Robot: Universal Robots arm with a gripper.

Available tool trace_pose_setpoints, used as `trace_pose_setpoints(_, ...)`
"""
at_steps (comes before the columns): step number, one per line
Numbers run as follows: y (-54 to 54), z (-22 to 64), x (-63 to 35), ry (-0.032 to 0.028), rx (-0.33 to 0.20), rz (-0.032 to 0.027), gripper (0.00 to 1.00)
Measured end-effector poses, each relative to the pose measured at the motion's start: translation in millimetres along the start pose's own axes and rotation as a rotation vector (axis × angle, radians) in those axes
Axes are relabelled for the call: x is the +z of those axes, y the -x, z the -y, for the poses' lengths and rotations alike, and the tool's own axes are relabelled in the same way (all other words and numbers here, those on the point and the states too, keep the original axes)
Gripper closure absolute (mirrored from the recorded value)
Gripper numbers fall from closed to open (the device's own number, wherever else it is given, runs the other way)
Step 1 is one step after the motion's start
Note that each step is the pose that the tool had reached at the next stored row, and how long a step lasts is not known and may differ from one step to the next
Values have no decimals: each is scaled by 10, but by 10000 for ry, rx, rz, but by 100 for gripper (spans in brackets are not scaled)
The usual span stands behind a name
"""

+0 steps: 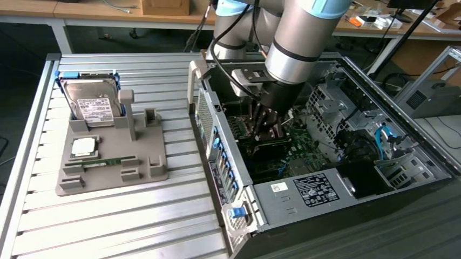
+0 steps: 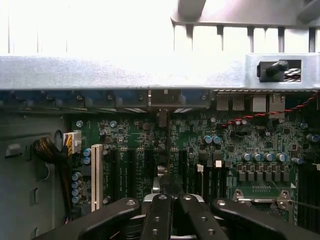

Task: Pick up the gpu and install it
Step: 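Press down on the gpu until it lock into place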

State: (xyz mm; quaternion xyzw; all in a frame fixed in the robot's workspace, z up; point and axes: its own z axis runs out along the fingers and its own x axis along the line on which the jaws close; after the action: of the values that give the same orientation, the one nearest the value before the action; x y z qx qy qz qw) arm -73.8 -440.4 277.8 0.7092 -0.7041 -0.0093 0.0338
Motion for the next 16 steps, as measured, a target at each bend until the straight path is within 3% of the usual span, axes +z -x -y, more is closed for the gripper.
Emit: trace_pose_setpoints(16, -61, -49, 39, 1, -1, -2, 89)
